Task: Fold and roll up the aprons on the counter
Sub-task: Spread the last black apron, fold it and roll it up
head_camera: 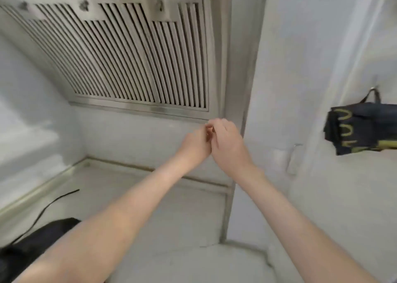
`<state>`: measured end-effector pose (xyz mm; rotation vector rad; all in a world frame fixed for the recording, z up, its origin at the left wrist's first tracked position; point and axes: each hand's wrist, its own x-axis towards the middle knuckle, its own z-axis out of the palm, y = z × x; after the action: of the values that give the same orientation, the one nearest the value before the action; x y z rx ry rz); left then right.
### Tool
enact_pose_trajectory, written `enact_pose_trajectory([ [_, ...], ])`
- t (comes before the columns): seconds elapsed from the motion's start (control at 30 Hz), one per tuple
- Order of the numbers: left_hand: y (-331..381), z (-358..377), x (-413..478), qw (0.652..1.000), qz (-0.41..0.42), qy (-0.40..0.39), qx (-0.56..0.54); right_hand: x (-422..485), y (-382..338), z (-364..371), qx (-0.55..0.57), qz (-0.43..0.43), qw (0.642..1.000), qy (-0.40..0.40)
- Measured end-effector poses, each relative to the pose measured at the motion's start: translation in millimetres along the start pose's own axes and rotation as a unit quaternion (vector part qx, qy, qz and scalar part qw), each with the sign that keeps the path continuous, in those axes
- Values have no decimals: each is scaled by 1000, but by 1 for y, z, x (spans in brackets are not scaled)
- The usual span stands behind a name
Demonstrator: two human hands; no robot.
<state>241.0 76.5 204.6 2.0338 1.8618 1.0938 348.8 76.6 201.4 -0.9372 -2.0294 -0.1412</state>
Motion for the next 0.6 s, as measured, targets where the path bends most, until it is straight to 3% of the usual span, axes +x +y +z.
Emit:
enact_pose_trajectory([
  [0.07, -77, -1, -18, 986, -54, -115, 110, -21, -6, 65, 25, 67, 983, -169],
  [0.17, -200, -17, -44, 951, -135, -215, 176, -51, -7, 157, 43, 153, 934, -321],
  [0.3, -338, -23, -79, 903, -234, -313, 179, -95, -27, 264, 80, 275, 823, -491],
  [0.4, -409, -15, -107, 849, -256, -420, 194, -130, -69, 337, 137, 313, 745, -574],
  [0.5, -458, -7, -125, 815, -289, -461, 200, -158, -114, 389, 209, 350, 669, -622],
  [0.6, -492, -5, -131, 807, -319, -465, 176, -175, -151, 422, 222, 327, 662, -637],
])
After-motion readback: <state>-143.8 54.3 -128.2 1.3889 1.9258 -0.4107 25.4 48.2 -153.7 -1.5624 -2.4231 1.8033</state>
